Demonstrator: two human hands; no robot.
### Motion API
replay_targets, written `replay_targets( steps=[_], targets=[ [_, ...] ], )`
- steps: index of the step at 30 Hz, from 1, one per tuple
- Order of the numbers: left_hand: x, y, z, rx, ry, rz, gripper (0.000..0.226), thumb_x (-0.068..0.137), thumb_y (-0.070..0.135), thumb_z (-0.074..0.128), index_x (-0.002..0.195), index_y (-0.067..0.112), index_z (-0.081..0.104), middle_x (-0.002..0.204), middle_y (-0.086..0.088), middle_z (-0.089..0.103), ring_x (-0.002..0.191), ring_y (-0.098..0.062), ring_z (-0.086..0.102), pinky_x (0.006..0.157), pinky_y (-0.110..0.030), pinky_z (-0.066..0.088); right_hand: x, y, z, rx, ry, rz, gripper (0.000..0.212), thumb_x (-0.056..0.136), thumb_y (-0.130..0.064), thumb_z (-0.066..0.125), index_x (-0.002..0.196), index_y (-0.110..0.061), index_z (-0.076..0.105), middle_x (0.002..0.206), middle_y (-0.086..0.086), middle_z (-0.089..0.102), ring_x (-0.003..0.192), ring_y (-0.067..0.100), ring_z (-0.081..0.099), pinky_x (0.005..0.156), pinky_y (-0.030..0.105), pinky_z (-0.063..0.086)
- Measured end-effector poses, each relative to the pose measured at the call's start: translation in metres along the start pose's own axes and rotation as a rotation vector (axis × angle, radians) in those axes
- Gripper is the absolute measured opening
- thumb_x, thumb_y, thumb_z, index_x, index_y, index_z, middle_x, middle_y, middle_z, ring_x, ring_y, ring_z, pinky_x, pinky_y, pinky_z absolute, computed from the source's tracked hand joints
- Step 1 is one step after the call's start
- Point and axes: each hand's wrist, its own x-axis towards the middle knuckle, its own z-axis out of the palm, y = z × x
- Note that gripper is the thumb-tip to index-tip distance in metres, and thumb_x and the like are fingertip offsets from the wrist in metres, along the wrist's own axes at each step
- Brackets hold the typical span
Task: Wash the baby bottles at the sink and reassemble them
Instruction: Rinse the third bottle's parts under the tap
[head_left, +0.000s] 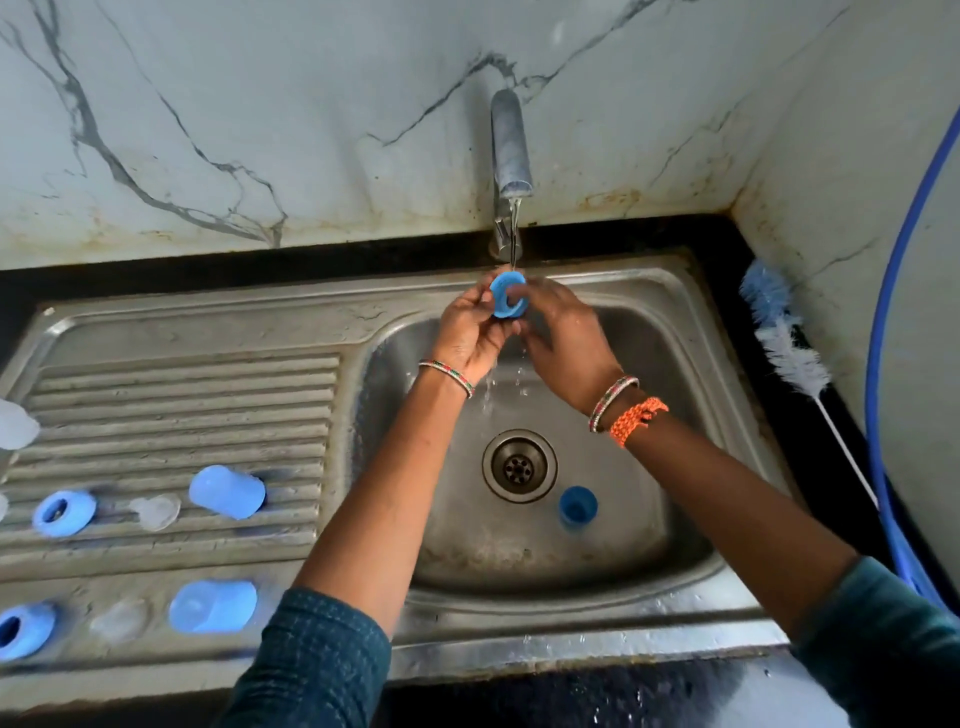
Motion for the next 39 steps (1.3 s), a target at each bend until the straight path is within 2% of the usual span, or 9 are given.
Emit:
replay_targets(
  steps=[3, 7, 12, 18, 20, 24, 30, 34, 39],
  targets=[
    [0.0, -0.005, 0.012, -0.041, 0.021, 0.01, 0.029, 0.096, -0.009, 0.032, 0.098, 0.005, 0.057, 0.082, -0.009, 0.064, 0.06, -0.01, 0.065, 0.048, -0.014, 0.045, 0.005, 0.002, -0.002, 0.167, 0.125, 0.067, 0.051, 0.077, 0.005, 0.066, 0.124, -0.012, 0.053, 0.12, 0.003, 0.063, 0.11, 0.019, 0.06, 0.089, 0.018, 0.044],
    [0.0, 0.005, 0.02, 0.113, 0.0, 0.029, 0.028, 0.091, -0.017, 0.036, 0.096, 0.0, 0.058, 0.088, -0.017, 0.058, 0.053, -0.009, 0.062, 0.048, -0.015, 0.048, 0.011, 0.012, -0.007, 0.232, 0.133, 0.112, 0.052, 0.077, 0.0, 0.07, 0.124, -0.015, 0.051, 0.117, -0.003, 0.064, 0.103, 0.015, 0.063, 0.081, 0.035, 0.055],
    [0.0, 0.016, 0.02, 0.729, 0.095, 0.166, 0.012, 0.091, -0.003, 0.054, 0.082, 0.003, 0.061, 0.074, -0.012, 0.06, 0.05, -0.008, 0.061, 0.048, -0.024, 0.054, 0.015, 0.016, -0.013, 0.408, 0.047, 0.076, 0.045, 0.074, -0.003, 0.074, 0.114, -0.007, 0.056, 0.108, -0.002, 0.061, 0.1, 0.017, 0.057, 0.081, 0.034, 0.051],
    [0.003, 0.029, 0.002, 1.397, 0.16, 0.373, 0.05, 0.083, 0.042, 0.068, 0.049, 0.006, 0.057, 0.043, -0.009, 0.057, 0.036, -0.016, 0.054, 0.039, -0.022, 0.038, 0.025, 0.021, -0.028, 0.706, -0.289, 0.155, 0.038, 0.084, 0.007, 0.062, 0.12, -0.001, 0.053, 0.113, 0.01, 0.059, 0.104, 0.021, 0.06, 0.088, 0.028, 0.054],
    [0.002, 0.026, 0.007, 1.233, 0.191, 0.312, 0.05, 0.084, 0.039, 0.067, 0.046, 0.009, 0.056, 0.037, 0.0, 0.05, 0.029, -0.008, 0.042, 0.036, -0.018, 0.03, 0.028, 0.02, -0.03, 0.855, -0.302, 0.214, 0.039, 0.086, 0.008, 0.058, 0.124, -0.003, 0.052, 0.116, 0.013, 0.058, 0.101, 0.022, 0.062, 0.087, 0.035, 0.056],
    [0.001, 0.013, 0.021, 0.589, 0.273, -0.068, 0.03, 0.091, 0.012, 0.056, 0.063, 0.01, 0.048, 0.048, -0.002, 0.035, 0.026, -0.005, 0.025, 0.035, -0.01, 0.019, 0.028, 0.016, -0.019, 0.86, -0.139, 0.262, 0.041, 0.082, 0.011, 0.061, 0.12, -0.006, 0.055, 0.111, 0.011, 0.061, 0.092, 0.013, 0.065, 0.081, 0.026, 0.055],
    [-0.007, 0.018, 0.023, 0.134, 0.186, -0.259, 0.017, 0.096, 0.002, 0.039, 0.086, 0.005, 0.052, 0.056, -0.003, 0.044, 0.044, -0.005, 0.037, 0.038, -0.013, 0.033, 0.029, 0.015, -0.009, 0.832, -0.001, 0.232, 0.058, 0.069, 0.015, 0.071, 0.118, -0.013, 0.058, 0.116, 0.006, 0.064, 0.096, 0.007, 0.066, 0.081, 0.024, 0.054],
    [0.0, 0.022, 0.018, 0.498, 0.191, -0.054, 0.018, 0.092, -0.003, 0.046, 0.078, 0.007, 0.05, 0.054, -0.005, 0.042, 0.036, -0.004, 0.034, 0.035, -0.014, 0.028, 0.035, 0.015, -0.01, 0.874, -0.035, 0.24, 0.065, 0.069, 0.021, 0.066, 0.125, -0.01, 0.053, 0.115, 0.008, 0.063, 0.093, 0.004, 0.066, 0.08, 0.023, 0.054],
    [0.007, 0.022, 0.01, 1.068, 0.158, 0.216, 0.039, 0.094, 0.02, 0.054, 0.056, 0.012, 0.056, 0.037, 0.005, 0.05, 0.027, -0.001, 0.037, 0.035, -0.013, 0.027, 0.045, 0.021, -0.019, 0.938, -0.215, 0.246, 0.048, 0.089, 0.01, 0.051, 0.133, -0.007, 0.046, 0.11, 0.013, 0.062, 0.09, 0.018, 0.064, 0.074, 0.026, 0.055]
  ],
)
